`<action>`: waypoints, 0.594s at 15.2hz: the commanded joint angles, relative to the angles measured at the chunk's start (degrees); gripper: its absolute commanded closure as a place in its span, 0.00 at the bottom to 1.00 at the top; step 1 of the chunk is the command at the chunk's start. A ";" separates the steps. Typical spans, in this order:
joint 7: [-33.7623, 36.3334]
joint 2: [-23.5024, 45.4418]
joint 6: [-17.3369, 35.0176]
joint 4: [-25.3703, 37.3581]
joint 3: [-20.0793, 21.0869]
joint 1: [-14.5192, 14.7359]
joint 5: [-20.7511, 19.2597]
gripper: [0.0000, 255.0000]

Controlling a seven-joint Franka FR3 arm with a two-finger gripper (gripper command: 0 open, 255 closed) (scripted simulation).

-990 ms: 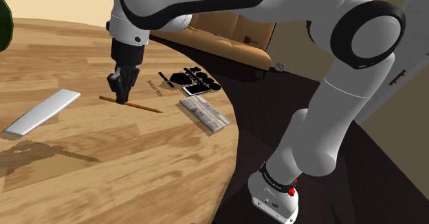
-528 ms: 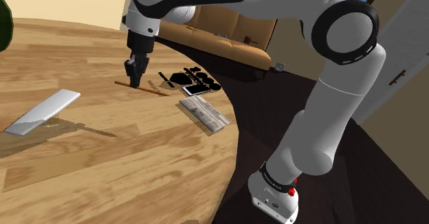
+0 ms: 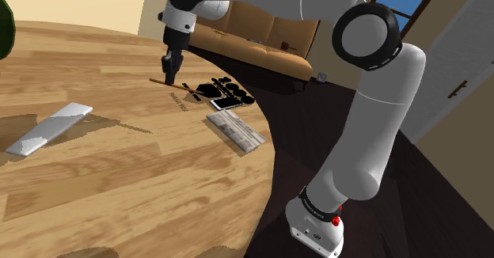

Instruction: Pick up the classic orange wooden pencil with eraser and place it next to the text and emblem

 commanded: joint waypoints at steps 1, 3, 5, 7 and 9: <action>-1.79 2.22 -1.77 3.56 -0.78 -1.30 -0.15 1.00; -3.64 4.60 -3.41 7.15 -1.55 -2.71 -0.24 1.00; -5.40 7.25 -5.22 11.21 -2.24 -4.15 -0.29 1.00; -6.01 8.13 -5.06 11.80 -2.40 -4.56 -0.29 1.00; -6.28 8.32 -3.64 10.55 -2.39 -4.53 -0.23 1.00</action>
